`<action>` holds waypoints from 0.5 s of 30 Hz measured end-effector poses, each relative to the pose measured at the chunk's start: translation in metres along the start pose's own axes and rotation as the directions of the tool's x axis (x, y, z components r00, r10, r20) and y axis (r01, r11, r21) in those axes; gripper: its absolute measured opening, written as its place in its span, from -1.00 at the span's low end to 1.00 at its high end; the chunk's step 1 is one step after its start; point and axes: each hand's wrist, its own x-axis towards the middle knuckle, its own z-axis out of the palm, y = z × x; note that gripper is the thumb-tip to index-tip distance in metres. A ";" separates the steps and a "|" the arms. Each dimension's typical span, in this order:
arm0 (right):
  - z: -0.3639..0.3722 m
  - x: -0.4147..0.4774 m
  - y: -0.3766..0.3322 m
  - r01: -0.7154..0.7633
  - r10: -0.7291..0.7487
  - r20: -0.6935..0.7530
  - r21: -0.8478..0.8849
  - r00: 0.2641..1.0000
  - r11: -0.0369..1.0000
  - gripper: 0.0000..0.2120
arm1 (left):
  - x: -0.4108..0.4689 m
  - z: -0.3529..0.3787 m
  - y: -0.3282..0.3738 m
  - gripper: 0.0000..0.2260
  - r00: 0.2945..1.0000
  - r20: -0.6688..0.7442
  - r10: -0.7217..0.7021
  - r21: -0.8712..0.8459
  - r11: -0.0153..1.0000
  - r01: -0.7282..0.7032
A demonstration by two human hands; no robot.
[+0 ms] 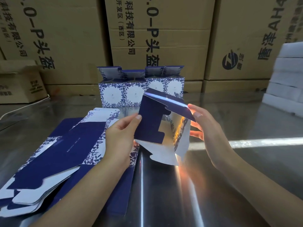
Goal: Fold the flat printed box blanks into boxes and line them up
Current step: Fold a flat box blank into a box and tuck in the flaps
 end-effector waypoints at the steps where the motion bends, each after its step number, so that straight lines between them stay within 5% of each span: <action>1: -0.001 0.000 0.000 0.006 -0.006 0.001 -0.014 1.000 1.000 -0.72 | 0.001 0.000 0.000 -0.95 1.000 0.008 -0.013 0.013 1.000 0.012; 8: -0.005 0.001 0.007 0.039 -0.036 0.033 -0.093 0.999 0.995 -0.50 | 0.003 0.000 -0.003 -0.91 0.996 0.019 -0.088 0.084 0.993 0.086; 15: -0.003 -0.001 0.006 0.020 -0.011 0.064 -0.137 0.998 0.990 -0.53 | 0.004 -0.002 -0.005 -0.86 0.991 0.075 -0.114 0.137 0.985 0.103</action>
